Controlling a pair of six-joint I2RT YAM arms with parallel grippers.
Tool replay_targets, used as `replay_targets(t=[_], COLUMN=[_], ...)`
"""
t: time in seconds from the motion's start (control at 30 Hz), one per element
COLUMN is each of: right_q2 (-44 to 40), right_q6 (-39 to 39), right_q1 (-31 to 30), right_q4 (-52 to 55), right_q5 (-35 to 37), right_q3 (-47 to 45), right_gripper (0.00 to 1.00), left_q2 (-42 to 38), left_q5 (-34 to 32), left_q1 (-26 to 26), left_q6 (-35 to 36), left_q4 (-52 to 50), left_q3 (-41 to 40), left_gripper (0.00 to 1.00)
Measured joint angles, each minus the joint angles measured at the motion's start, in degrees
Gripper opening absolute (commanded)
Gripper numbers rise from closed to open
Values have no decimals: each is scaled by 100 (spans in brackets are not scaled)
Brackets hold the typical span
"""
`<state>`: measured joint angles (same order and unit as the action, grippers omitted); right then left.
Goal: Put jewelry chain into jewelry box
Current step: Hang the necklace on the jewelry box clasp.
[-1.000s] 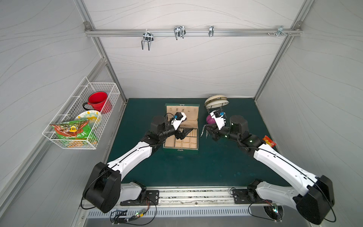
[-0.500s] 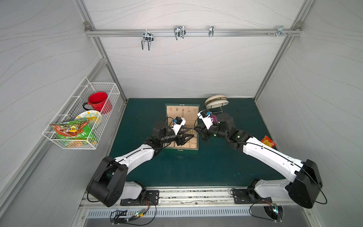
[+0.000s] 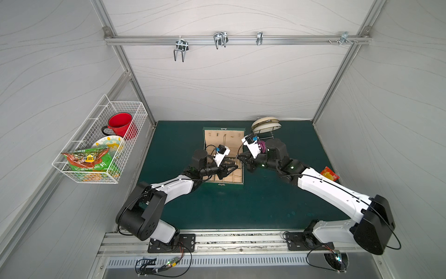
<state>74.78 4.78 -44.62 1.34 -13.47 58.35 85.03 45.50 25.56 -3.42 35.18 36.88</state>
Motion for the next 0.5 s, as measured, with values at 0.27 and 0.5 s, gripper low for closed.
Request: replay_targets(t=[0.27,0.5], right_q2=[7,31], right_q6=[2,22], right_q1=[0,0], right_q4=[0,0], right_q5=[2,46], right_q3=[4,37], right_gripper=[0,0], left_q2=[234,422], left_q5=[74,140], left_q1=[33,48], left_q6=[-20,-118], left_q4=[243,525], left_q3=[26,72], left_gripper=[26,13])
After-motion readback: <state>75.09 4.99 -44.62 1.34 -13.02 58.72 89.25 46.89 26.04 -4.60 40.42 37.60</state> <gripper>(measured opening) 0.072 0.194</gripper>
